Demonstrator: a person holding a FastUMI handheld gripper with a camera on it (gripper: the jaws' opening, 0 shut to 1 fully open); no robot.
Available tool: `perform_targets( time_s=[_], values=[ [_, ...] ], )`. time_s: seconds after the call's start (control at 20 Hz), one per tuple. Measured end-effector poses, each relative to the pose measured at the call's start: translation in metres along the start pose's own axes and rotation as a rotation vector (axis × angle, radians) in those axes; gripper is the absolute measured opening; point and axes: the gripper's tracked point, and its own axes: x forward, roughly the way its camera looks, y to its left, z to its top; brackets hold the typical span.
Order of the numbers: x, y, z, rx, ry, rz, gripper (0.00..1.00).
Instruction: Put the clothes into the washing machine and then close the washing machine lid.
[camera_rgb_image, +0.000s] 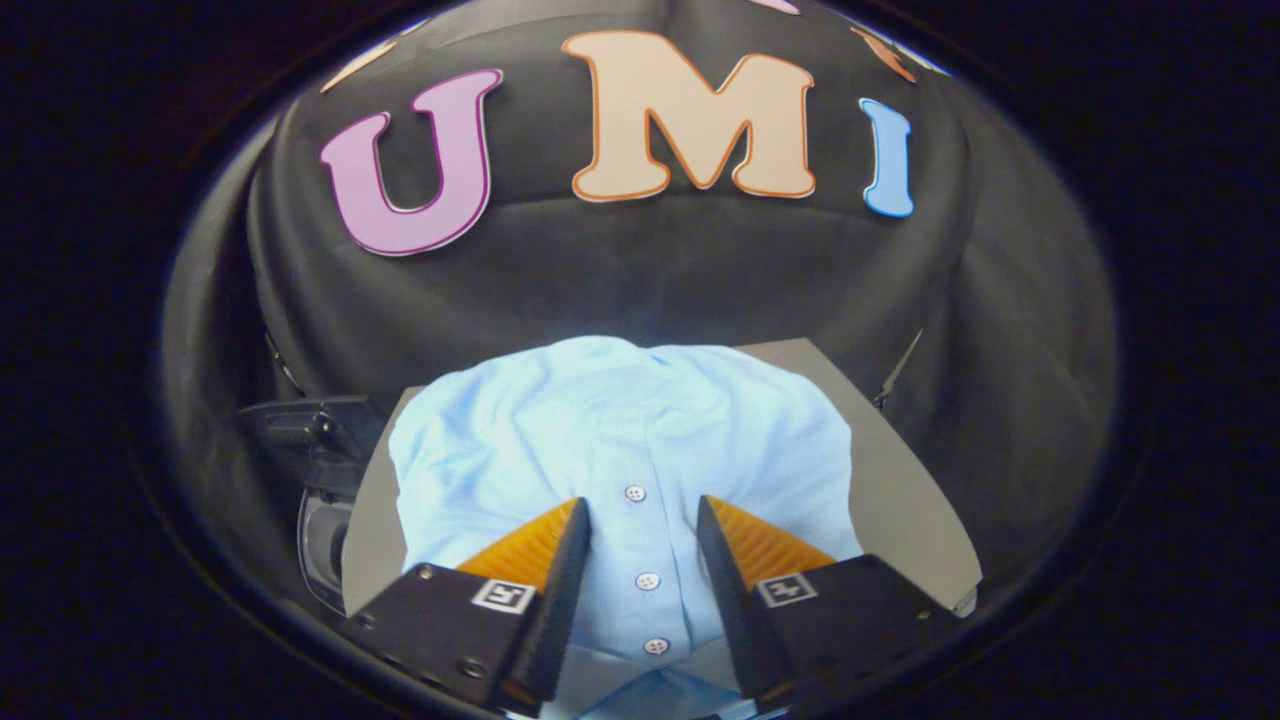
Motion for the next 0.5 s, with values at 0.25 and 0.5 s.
perform_targets(
  time_s=[0.25, 0.5],
  values=[
    [-0.001, -0.004, -0.004, 0.013, -0.018, -0.061, 0.16],
    [-0.02, 0.011, -0.001, 0.036, -0.087, 0.053, 0.05]
  ],
)
